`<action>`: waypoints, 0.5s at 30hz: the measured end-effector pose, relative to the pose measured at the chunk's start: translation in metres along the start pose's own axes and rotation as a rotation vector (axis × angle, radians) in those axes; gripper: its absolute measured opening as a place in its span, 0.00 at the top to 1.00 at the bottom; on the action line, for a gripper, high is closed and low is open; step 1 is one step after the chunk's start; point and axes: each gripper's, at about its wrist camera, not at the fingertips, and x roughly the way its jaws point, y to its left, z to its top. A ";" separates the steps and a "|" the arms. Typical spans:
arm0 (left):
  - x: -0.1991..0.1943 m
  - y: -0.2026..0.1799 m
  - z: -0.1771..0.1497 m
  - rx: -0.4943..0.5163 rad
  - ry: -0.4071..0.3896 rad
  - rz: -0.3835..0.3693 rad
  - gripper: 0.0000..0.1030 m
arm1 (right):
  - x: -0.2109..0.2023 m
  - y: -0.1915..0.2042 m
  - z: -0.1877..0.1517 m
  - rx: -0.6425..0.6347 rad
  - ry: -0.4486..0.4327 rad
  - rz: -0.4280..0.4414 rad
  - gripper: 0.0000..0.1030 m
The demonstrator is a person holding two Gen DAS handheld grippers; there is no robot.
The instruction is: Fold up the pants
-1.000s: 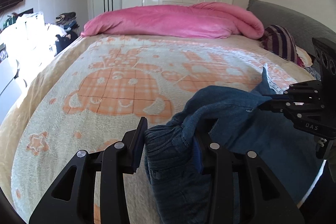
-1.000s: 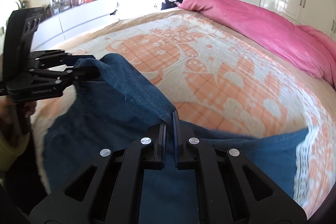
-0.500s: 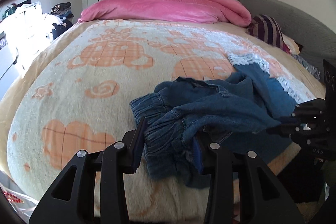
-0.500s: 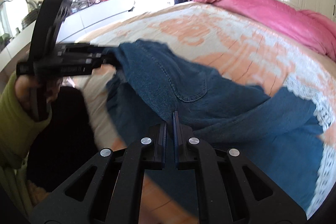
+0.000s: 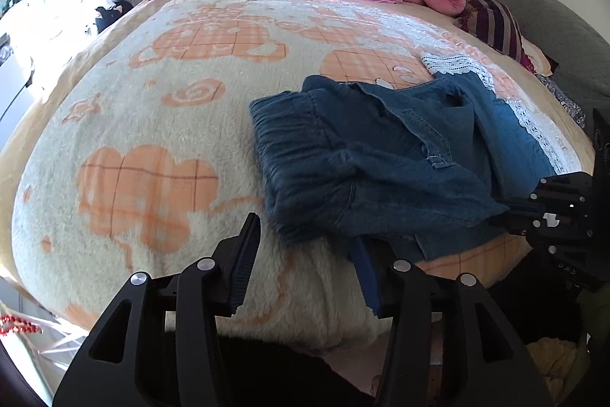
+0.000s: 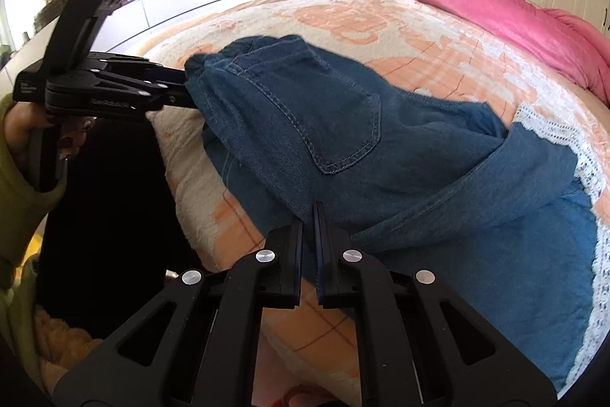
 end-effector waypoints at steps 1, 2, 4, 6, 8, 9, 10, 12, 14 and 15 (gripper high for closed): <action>-0.004 0.002 -0.003 -0.002 0.001 0.011 0.54 | 0.002 0.001 -0.002 -0.003 0.005 -0.002 0.99; -0.008 0.002 -0.004 -0.002 -0.001 0.030 0.54 | 0.003 0.001 -0.003 -0.002 0.009 -0.003 0.98; -0.017 0.006 -0.005 -0.003 -0.009 0.070 0.55 | 0.004 0.001 -0.005 0.010 0.011 0.002 0.98; -0.028 0.011 0.000 -0.041 -0.037 0.059 0.56 | 0.005 0.000 -0.006 0.021 0.010 0.012 0.98; -0.035 0.007 0.009 -0.063 -0.078 0.005 0.56 | 0.007 0.001 -0.007 0.021 0.014 0.015 0.98; -0.034 0.001 0.014 -0.057 -0.087 -0.016 0.56 | 0.008 0.002 -0.008 0.022 0.017 0.018 0.97; -0.031 -0.006 0.018 -0.046 -0.091 -0.032 0.56 | 0.008 0.003 -0.008 0.024 0.018 0.018 0.97; -0.022 -0.026 0.028 -0.007 -0.091 -0.077 0.56 | 0.006 0.003 -0.009 0.026 0.013 0.021 0.96; -0.009 -0.038 0.031 0.025 -0.078 -0.089 0.56 | 0.003 0.002 -0.010 0.038 0.012 0.028 0.96; -0.001 -0.042 0.031 0.039 -0.059 -0.075 0.56 | 0.001 0.001 -0.011 0.043 0.011 0.032 0.95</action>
